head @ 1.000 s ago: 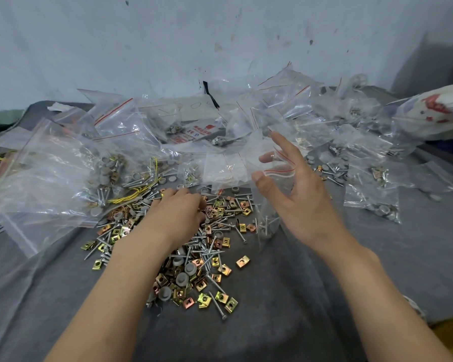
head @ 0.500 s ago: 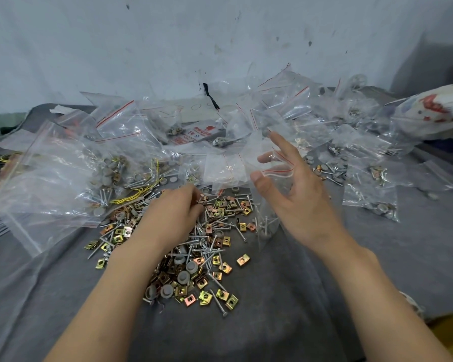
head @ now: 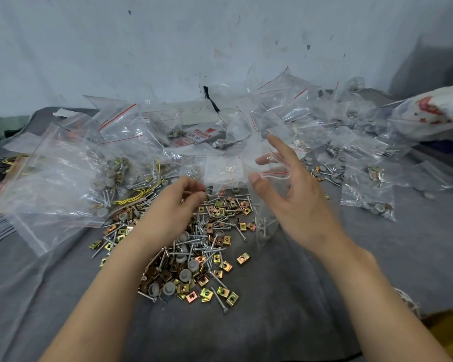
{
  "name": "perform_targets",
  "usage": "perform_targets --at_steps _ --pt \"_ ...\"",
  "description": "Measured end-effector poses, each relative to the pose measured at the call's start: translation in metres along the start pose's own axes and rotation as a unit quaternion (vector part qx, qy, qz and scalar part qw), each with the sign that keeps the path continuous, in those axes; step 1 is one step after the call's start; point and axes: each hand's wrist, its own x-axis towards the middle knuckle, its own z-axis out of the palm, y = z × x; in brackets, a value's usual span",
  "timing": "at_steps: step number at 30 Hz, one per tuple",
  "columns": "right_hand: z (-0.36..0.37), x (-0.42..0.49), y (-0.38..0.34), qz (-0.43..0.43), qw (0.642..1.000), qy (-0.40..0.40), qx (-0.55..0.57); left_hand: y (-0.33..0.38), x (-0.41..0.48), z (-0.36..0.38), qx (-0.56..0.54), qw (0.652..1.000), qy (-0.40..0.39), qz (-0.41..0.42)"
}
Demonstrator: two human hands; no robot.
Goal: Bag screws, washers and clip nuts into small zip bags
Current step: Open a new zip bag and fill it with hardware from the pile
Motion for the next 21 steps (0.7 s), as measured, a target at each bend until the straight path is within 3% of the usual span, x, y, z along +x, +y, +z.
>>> perform_targets --at_steps 5,9,21 --pt "-0.0018 -0.0009 -0.0017 0.004 1.000 -0.004 -0.004 0.0090 -0.0050 -0.0042 -0.215 0.976 -0.017 0.012" --pt "-0.0016 -0.0021 -0.0023 0.003 1.000 -0.005 -0.008 0.0059 -0.0048 -0.0054 -0.283 0.959 -0.032 -0.002" --pt "0.0045 -0.0005 0.0021 -0.005 1.000 0.000 -0.002 0.0004 -0.0044 0.0030 -0.170 0.985 -0.018 -0.024"
